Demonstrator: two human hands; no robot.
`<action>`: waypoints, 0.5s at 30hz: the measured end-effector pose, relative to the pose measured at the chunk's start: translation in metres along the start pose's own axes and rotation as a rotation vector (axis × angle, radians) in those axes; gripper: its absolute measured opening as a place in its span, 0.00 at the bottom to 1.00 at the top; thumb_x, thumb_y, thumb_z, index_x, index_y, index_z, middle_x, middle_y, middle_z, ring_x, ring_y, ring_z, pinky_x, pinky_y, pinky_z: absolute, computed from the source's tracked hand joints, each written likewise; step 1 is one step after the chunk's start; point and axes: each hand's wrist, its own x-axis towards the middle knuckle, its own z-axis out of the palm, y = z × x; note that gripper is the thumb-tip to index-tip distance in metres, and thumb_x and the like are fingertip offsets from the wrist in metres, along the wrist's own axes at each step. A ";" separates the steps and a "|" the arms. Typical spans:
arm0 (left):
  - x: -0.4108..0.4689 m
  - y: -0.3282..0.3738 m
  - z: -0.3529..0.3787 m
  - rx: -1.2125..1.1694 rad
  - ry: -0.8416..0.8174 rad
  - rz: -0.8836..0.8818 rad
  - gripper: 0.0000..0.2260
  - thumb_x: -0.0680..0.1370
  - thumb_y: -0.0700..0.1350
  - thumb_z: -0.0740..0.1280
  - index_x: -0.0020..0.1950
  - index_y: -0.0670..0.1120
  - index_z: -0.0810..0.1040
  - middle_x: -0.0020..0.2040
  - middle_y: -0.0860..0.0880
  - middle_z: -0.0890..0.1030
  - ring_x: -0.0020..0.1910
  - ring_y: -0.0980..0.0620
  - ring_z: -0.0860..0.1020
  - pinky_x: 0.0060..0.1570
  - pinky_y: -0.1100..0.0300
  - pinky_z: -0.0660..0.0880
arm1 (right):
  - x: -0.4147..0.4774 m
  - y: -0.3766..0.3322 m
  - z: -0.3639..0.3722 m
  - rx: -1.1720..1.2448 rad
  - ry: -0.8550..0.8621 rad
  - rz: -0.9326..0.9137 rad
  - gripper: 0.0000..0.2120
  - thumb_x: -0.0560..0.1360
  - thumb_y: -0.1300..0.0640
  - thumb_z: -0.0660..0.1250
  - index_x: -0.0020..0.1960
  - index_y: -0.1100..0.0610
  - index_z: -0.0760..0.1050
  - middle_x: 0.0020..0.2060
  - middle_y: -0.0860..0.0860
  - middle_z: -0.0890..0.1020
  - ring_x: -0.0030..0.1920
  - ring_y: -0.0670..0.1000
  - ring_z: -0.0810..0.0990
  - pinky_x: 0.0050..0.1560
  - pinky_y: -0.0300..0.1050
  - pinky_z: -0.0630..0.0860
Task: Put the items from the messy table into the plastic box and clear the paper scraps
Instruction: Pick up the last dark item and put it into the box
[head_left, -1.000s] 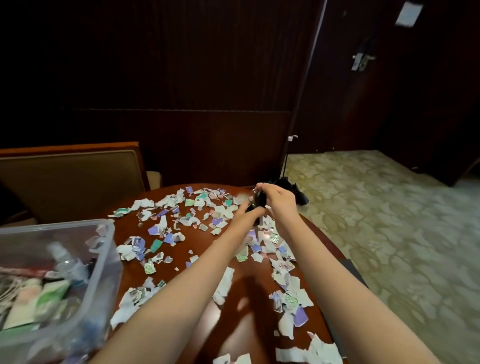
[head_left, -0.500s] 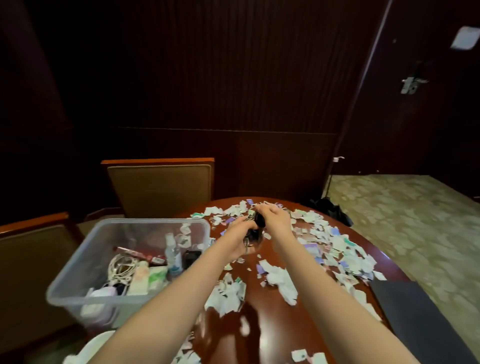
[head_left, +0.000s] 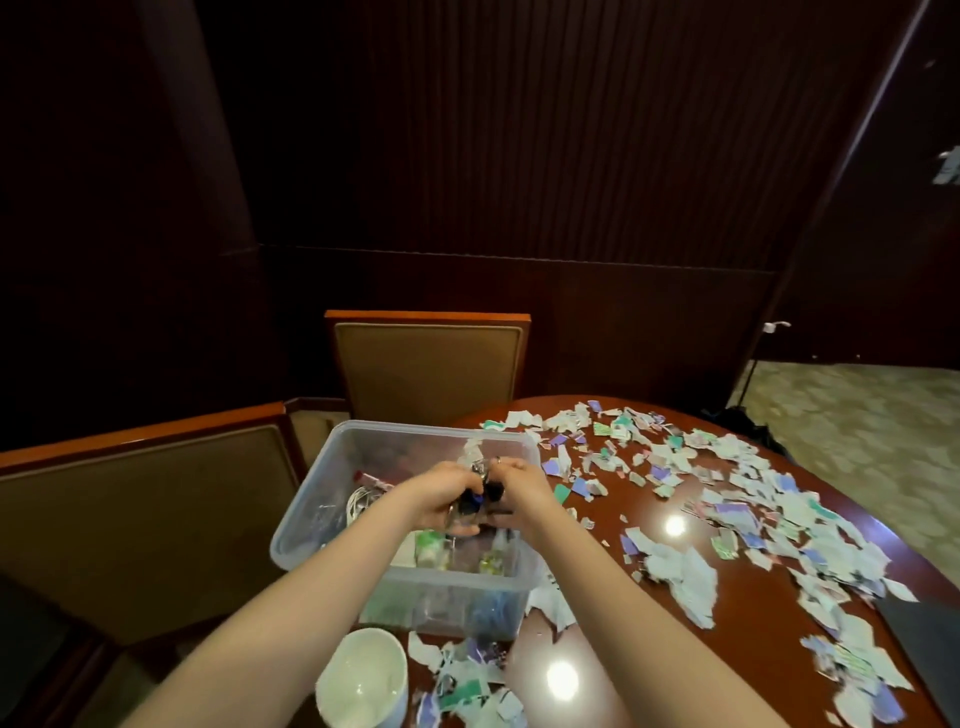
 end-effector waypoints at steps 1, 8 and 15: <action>0.002 -0.006 -0.006 0.031 -0.005 -0.042 0.05 0.78 0.35 0.57 0.53 0.40 0.68 0.46 0.42 0.77 0.35 0.49 0.80 0.29 0.59 0.78 | 0.006 0.006 0.007 -0.047 -0.007 0.031 0.11 0.77 0.66 0.56 0.38 0.57 0.70 0.39 0.58 0.76 0.44 0.57 0.79 0.51 0.55 0.78; 0.025 -0.041 -0.020 0.253 -0.028 -0.228 0.05 0.79 0.36 0.58 0.44 0.40 0.68 0.42 0.41 0.75 0.33 0.50 0.74 0.22 0.65 0.75 | 0.029 0.042 0.027 -0.129 -0.055 0.254 0.05 0.74 0.70 0.58 0.40 0.65 0.68 0.36 0.61 0.73 0.43 0.59 0.78 0.56 0.54 0.77; 0.038 -0.046 -0.019 0.526 0.004 -0.195 0.03 0.78 0.35 0.60 0.46 0.40 0.67 0.36 0.45 0.73 0.30 0.53 0.74 0.22 0.65 0.72 | 0.037 0.046 0.023 -0.012 -0.190 0.431 0.07 0.78 0.63 0.57 0.55 0.66 0.66 0.53 0.62 0.74 0.60 0.59 0.76 0.57 0.52 0.76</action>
